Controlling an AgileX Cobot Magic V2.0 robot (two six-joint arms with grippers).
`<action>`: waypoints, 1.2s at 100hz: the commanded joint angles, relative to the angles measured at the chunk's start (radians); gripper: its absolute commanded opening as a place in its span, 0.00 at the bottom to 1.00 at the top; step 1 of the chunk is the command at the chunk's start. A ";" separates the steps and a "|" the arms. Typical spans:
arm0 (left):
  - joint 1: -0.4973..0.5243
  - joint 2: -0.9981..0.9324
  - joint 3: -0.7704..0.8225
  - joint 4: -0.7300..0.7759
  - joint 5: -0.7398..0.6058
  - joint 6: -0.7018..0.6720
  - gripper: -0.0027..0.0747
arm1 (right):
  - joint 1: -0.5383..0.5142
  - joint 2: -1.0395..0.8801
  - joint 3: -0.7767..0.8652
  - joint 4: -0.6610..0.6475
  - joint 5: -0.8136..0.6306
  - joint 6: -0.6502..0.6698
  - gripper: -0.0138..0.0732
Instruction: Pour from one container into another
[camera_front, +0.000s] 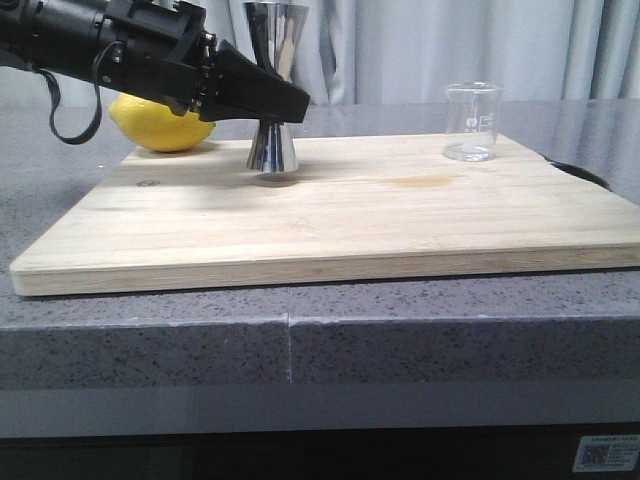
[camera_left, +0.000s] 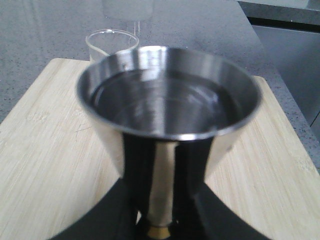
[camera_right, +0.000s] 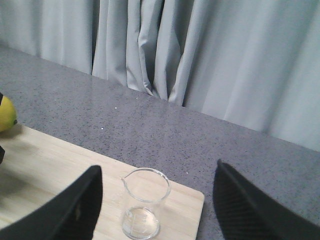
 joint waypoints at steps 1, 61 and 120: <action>0.003 -0.067 -0.029 -0.072 -0.089 0.000 0.18 | -0.001 -0.022 -0.021 0.007 -0.070 0.000 0.65; 0.045 -0.066 -0.019 -0.218 -0.182 0.025 0.18 | -0.001 -0.022 -0.021 0.007 -0.067 0.002 0.65; 0.014 -0.066 0.036 -0.225 -0.182 0.060 0.18 | -0.001 -0.022 -0.021 0.007 -0.041 0.002 0.65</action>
